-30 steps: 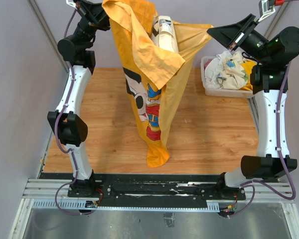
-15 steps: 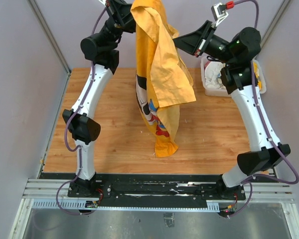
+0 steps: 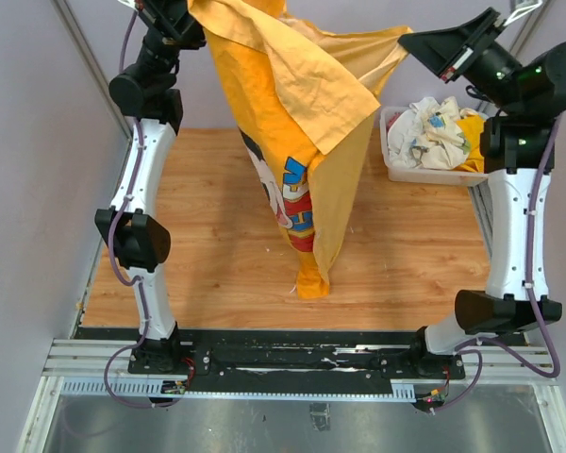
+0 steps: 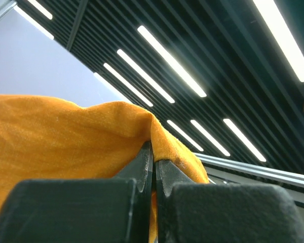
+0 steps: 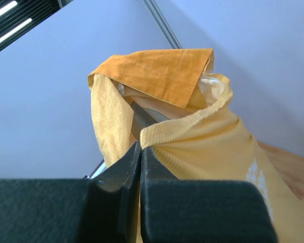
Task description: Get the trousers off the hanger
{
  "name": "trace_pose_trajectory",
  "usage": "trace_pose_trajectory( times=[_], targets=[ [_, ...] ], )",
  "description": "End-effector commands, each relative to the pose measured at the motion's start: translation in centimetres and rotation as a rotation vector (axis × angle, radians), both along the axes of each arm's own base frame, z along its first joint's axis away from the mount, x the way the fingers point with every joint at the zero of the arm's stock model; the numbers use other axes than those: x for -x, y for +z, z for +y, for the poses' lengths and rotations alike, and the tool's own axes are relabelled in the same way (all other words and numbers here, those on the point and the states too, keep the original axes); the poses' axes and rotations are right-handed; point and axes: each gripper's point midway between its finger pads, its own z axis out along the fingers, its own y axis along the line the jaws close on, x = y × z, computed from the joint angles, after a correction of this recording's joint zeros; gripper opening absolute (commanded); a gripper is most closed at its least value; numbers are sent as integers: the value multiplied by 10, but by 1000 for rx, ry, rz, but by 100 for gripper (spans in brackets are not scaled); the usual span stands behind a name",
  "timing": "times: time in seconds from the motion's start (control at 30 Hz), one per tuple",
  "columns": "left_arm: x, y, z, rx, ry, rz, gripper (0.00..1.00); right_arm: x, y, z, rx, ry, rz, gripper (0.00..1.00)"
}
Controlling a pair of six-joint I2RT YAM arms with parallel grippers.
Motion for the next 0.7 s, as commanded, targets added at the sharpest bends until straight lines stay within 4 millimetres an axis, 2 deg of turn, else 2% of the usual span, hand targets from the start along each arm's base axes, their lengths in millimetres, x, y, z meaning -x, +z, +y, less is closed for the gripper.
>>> trace_pose_trajectory(
  times=[0.0,0.1,0.23,0.33,0.47,0.57,0.67],
  targets=[
    [67,42,22,91,-144,-93,0,77,76,-8,-39,18,-289,1],
    [69,46,25,99,-141,-98,0,83,83,-9,-62,11,-324,1],
    [61,44,24,103,-118,-75,0,51,58,-4,-102,30,-218,1],
    [54,43,21,107,-114,-55,0,32,36,17,-115,97,-159,1],
    [52,42,17,110,-133,-45,0,22,12,64,-46,159,-95,1],
    [56,45,19,120,-142,-53,0,24,13,85,-26,216,-90,1],
    [63,51,19,113,-131,-74,0,31,21,92,-21,252,-104,1]
  ],
)
